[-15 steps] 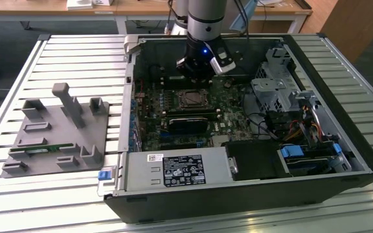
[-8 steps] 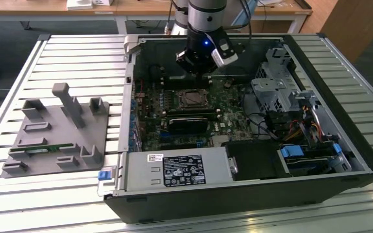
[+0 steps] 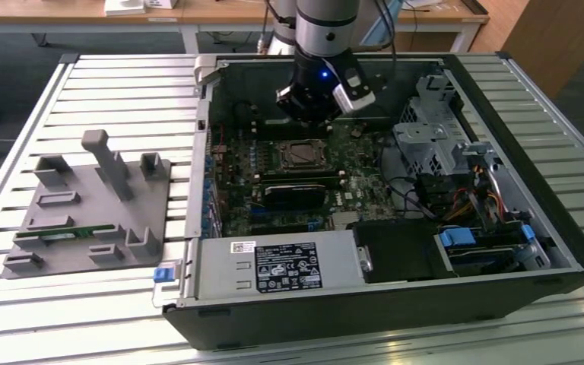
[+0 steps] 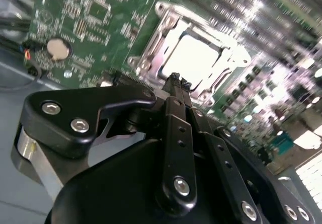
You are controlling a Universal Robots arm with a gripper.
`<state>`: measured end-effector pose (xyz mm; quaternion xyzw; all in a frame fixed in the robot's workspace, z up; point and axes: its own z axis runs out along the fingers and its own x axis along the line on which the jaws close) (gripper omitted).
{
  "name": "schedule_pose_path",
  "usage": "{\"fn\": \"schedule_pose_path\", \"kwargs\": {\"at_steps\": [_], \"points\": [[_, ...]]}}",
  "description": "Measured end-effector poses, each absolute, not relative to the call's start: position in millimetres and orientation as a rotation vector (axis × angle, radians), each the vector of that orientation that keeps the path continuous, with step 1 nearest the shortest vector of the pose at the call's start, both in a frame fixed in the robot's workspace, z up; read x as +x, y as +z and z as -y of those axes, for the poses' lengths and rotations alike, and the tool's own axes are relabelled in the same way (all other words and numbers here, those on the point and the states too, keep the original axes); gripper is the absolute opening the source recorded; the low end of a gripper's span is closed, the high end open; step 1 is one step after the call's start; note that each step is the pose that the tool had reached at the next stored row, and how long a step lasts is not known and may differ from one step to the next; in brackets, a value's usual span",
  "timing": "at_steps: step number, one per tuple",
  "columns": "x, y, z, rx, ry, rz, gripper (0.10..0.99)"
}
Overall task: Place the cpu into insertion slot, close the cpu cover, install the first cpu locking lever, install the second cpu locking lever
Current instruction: 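Install the second cpu locking lever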
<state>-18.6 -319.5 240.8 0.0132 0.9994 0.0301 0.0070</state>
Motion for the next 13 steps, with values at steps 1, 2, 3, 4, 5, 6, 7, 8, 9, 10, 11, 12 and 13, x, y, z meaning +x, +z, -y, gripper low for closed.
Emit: {"fn": "schedule_pose_path", "kwargs": {"at_steps": [1, 2, 3, 4, 5, 6, 7, 8, 9, 10, 11, 12, 13], "points": [[-19, 241, 323, 0.041, 0.094, -3.126, 0.106], [-19, 241, 327, 0.041, 0.094, -3.126, 0.106], [-19, 240, 331, 0.041, 0.094, -3.126, 0.106], [-19, 240, 334, 0.041, 0.094, -3.126, 0.106], [-19, 240, 337, 0.041, 0.094, -3.126, 0.106], [-19, 240, 340, 0.041, 0.094, -3.126, 0.106], [-19, 240, 342, 0.041, 0.095, -3.126, 0.106], [-19, 240, 344, 0.041, 0.102, -3.126, 0.106], [-19, 240, 344, 0.042, 0.128, -3.125, 0.106], [-19, 240, 345, 0.042, 0.156, -3.124, 0.106], [-19, 240, 345, 0.042, 0.184, -3.123, 0.106], [-19, 240, 345, 0.042, 0.214, -3.121, 0.106], [-19, 240, 346, 0.042, 0.241, -3.120, 0.106]]}}
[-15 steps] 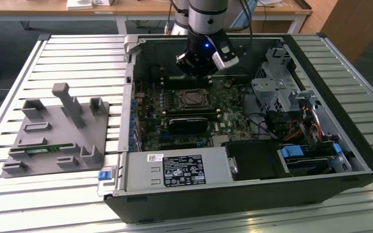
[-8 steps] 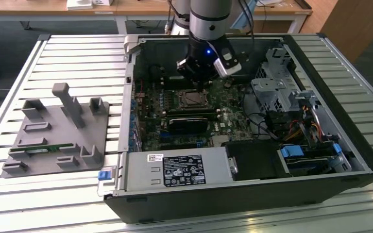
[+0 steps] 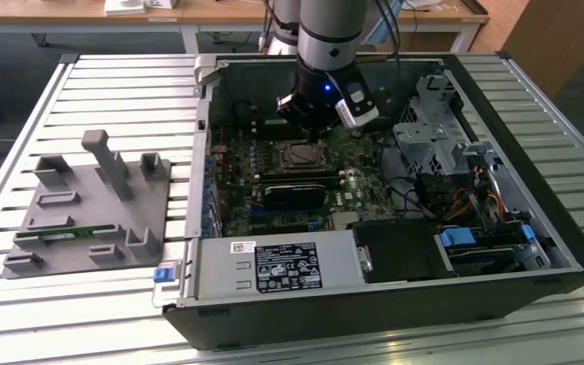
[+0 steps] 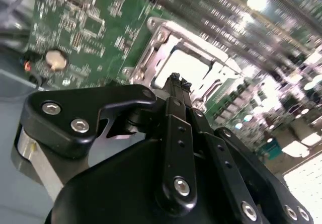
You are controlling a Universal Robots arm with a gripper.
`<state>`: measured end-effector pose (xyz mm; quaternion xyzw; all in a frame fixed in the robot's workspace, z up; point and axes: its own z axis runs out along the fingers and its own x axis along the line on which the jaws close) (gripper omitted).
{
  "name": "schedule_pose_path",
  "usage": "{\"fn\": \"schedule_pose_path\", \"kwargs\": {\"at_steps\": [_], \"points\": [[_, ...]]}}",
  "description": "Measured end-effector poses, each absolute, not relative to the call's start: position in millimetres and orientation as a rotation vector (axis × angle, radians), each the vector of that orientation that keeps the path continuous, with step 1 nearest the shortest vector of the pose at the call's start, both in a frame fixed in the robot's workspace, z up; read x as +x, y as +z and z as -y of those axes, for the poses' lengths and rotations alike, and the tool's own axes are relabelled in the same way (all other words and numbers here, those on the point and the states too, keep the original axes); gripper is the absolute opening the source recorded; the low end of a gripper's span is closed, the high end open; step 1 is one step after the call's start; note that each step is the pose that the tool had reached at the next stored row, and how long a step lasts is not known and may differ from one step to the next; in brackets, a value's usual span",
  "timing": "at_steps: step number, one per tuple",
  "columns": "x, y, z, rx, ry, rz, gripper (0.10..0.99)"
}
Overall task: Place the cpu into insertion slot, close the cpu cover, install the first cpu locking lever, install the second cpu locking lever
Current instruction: 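Install the second cpu locking lever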
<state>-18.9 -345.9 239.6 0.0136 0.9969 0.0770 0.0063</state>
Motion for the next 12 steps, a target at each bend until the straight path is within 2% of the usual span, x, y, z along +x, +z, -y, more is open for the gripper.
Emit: {"fn": "schedule_pose_path", "kwargs": {"at_steps": [2, 12], "points": [[-19, 239, 348, 0.043, 0.264, -3.118, 0.106], [-19, 236, 379, 0.043, 0.275, -3.117, 0.106]]}}
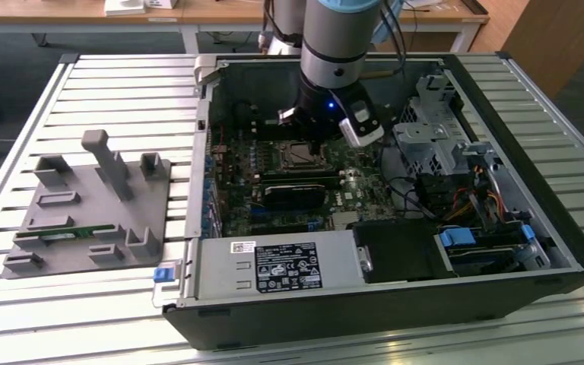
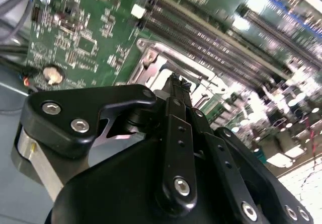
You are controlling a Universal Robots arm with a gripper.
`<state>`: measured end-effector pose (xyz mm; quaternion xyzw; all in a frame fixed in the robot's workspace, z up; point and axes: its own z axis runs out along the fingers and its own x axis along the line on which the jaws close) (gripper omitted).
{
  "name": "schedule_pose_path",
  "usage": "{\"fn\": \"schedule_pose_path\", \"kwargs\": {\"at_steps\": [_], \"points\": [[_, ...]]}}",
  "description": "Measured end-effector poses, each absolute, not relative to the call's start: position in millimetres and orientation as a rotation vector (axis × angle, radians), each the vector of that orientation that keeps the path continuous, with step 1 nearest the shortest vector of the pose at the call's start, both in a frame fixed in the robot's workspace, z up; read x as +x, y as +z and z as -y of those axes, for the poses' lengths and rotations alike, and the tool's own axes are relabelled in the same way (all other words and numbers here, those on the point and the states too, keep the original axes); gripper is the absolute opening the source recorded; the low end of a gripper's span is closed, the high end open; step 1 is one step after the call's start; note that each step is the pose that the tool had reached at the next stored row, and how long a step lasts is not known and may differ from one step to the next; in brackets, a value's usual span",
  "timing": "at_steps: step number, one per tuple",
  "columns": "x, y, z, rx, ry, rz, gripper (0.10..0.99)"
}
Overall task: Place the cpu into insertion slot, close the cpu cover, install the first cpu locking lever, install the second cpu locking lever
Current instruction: 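Install the second cpu locking lever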
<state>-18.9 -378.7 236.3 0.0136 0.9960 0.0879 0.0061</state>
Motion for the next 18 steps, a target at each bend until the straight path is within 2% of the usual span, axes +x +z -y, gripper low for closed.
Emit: {"fn": "schedule_pose_path", "kwargs": {"at_steps": [12, 18], "points": [[-34, 235, 387, 0.043, 0.293, -3.116, 0.106], [-35, 235, 392, 0.045, 0.369, -3.108, 0.106]]}}
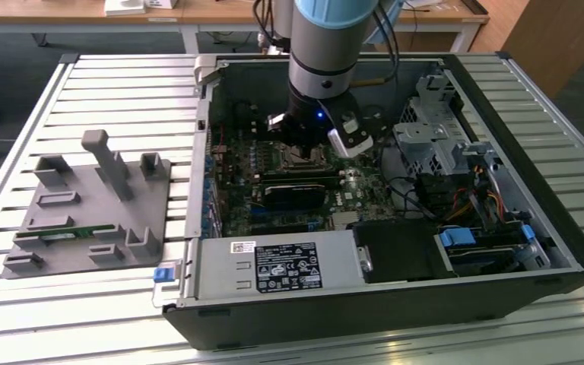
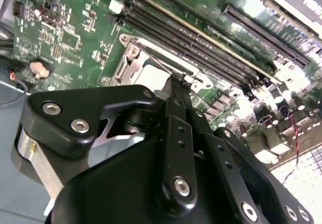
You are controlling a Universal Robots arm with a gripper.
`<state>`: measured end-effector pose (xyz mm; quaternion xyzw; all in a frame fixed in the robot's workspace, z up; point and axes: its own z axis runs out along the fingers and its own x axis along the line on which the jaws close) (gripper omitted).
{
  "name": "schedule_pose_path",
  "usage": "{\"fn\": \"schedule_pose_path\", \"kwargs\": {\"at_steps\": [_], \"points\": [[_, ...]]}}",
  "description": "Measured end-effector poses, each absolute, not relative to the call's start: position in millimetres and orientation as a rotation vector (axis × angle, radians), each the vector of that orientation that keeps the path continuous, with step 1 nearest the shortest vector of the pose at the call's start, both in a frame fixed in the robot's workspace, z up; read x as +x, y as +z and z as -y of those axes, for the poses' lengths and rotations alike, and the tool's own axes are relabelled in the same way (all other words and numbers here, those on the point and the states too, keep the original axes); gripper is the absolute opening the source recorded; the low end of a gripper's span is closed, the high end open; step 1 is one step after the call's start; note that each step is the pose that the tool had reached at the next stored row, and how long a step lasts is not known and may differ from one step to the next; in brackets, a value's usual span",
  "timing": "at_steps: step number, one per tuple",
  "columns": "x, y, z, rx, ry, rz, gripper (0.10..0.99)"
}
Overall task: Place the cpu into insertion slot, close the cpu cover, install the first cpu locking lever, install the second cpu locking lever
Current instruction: 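Install the second cpu locking lever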
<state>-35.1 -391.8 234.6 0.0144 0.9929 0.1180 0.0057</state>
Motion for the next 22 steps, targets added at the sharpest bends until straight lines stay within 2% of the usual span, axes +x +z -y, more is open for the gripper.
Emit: {"fn": "schedule_pose_path", "kwargs": {"at_steps": [9, 22], "points": [[-39, 234, 404, 0.046, 0.417, -3.102, 0.106], [-55, 226, 411, 0.048, 0.432, -3.100, 0.106]]}}
